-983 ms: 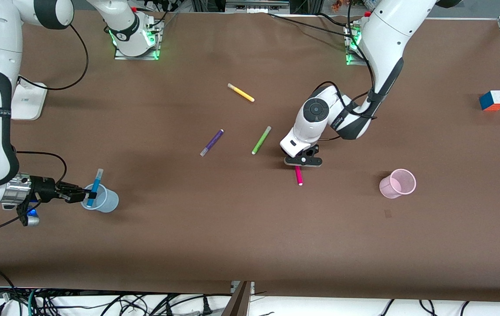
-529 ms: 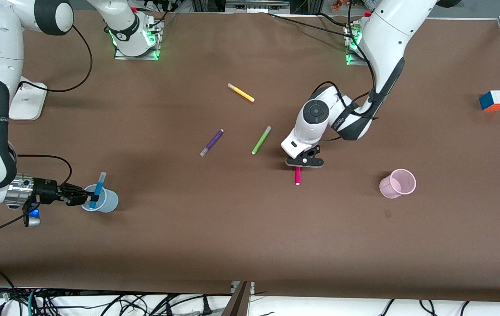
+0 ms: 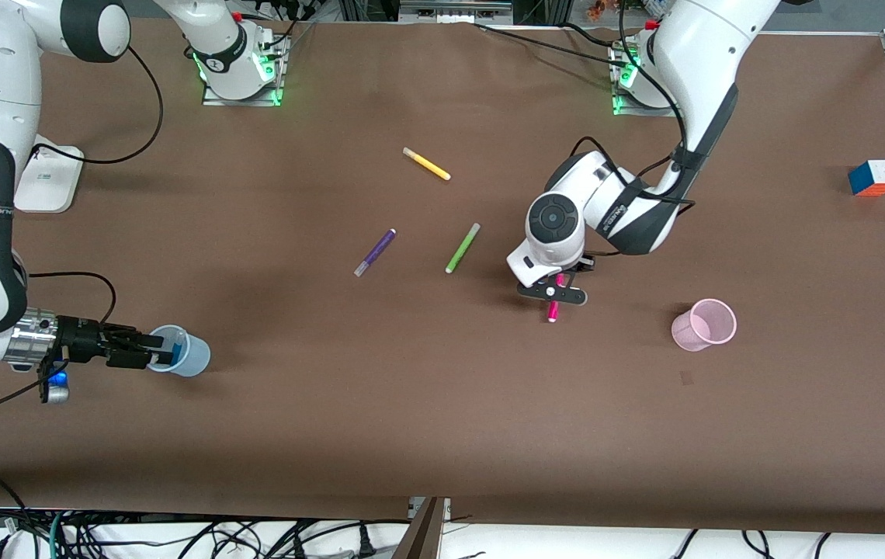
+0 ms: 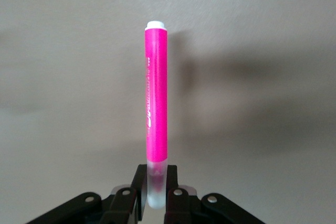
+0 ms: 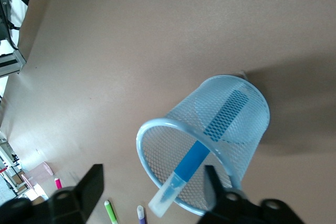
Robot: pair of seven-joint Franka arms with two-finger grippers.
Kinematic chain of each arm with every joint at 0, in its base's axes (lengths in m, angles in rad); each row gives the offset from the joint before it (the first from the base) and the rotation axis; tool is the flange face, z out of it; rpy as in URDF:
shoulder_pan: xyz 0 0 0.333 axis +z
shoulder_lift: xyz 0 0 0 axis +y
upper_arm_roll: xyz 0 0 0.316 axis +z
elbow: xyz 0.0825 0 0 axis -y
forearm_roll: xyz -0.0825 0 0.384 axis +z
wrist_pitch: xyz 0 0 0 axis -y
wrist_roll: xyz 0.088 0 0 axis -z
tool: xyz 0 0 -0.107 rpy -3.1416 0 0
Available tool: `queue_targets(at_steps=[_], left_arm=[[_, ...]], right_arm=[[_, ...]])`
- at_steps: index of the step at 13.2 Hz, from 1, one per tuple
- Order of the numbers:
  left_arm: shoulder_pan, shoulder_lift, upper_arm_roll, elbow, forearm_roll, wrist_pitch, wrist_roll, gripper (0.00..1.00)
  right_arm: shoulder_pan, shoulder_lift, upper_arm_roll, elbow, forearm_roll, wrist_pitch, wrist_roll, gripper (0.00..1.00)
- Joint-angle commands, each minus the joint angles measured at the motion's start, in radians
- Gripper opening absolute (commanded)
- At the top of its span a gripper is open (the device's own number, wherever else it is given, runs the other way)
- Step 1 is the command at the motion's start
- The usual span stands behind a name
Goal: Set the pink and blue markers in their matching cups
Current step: 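Carry the pink marker over the pink cup while the right gripper withdraws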
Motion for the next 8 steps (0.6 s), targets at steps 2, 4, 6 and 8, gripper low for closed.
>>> queue_targets(at_steps=[2,4,6,8], left_arm=[[0.026,-0.003,0.01,0.103,0.052,-0.212,0.208,0.12],[0.04,-0.004,0.01,0.135,0.096,-0.282,0.308,0.11],[0.057,-0.003,0.012,0.178,0.142,-0.397,0.433,0.11],[0.095,-0.003,0.01,0.189,0.228,-0.479,0.536,0.11]], right_arm=[[-0.011,-0.031,0.002,0.058,0.017,-0.115,0.047,0.95],[-0.008,-0.081,-0.009,0.073,-0.022,-0.191,0.099,0.96],[0.007,-0.176,-0.011,0.073,-0.195,-0.238,0.118,0.96],[0.035,-0.274,-0.005,0.069,-0.352,-0.34,0.124,0.96]])
